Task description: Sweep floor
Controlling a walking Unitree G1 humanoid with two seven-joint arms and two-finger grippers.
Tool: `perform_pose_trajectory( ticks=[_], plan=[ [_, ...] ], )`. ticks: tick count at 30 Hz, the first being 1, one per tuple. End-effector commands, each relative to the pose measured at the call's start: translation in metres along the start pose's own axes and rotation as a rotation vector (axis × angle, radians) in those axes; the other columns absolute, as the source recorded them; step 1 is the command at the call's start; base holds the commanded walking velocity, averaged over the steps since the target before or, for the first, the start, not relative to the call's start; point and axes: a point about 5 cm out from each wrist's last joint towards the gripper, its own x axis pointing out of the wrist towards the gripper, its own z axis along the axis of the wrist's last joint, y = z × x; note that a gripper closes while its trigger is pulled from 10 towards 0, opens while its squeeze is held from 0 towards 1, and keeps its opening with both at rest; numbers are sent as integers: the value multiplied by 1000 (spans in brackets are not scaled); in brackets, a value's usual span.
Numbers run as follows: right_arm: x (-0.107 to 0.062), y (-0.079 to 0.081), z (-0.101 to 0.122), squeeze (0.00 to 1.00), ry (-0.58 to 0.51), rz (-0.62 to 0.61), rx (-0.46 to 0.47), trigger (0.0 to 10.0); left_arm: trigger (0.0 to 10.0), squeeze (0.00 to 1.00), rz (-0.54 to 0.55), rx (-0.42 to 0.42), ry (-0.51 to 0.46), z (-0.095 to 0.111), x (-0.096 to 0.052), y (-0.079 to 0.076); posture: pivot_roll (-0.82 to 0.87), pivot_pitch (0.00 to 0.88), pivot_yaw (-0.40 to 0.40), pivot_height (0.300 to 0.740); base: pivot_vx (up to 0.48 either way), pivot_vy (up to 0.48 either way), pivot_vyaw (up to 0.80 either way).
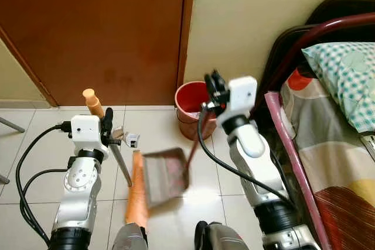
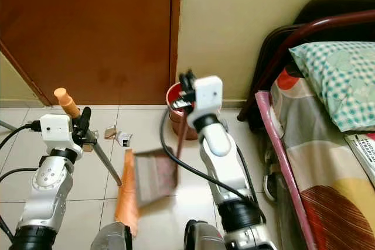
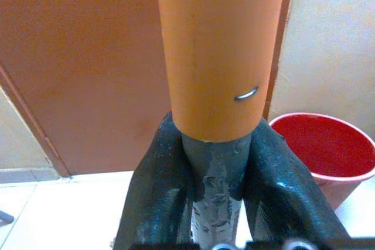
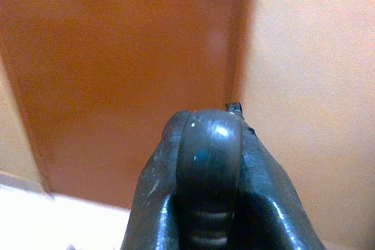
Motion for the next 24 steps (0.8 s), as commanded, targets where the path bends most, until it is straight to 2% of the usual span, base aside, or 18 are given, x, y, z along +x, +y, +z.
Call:
perform_pose_trajectory(
  ticks=[1, 3, 11, 19, 21, 24],
  plan=[
    [-3, -13, -1, 0, 13, -69, 44, 10000, 10000, 0, -10, 43, 72, -12, -7, 1, 59, 90, -42, 740, 0, 0, 0],
    [-11, -27, -12, 0, 64, -124, 57, 10000, 10000, 0, -30, 70, 24, -3, -5, -3, 59, 90, -42, 740, 0, 0, 0],
    [-25, -57, -28, 0, 142, -218, 34, 10000, 10000, 0, -23, 137, -110, 24, 0, -8, 56, 87, -52, 740, 0, 0, 0],
    [-36, -71, -32, 0, 172, -244, -17, 10000, 10000, 0, -11, 148, -136, 30, -4, -8, 52, 76, -59, 740, 0, 0, 0],
    [-41, -74, -33, 0, 178, -262, -62, 10000, 10000, 0, -26, 138, -132, 29, -10, -13, 52, 76, -59, 740, 0, 0, 0],
    [-46, -81, -37, 0, 204, -312, -59, 10000, 10000, 0, -40, 118, -116, 26, -15, -19, 50, 75, -59, 740, 0, 0, 688]
  ],
)
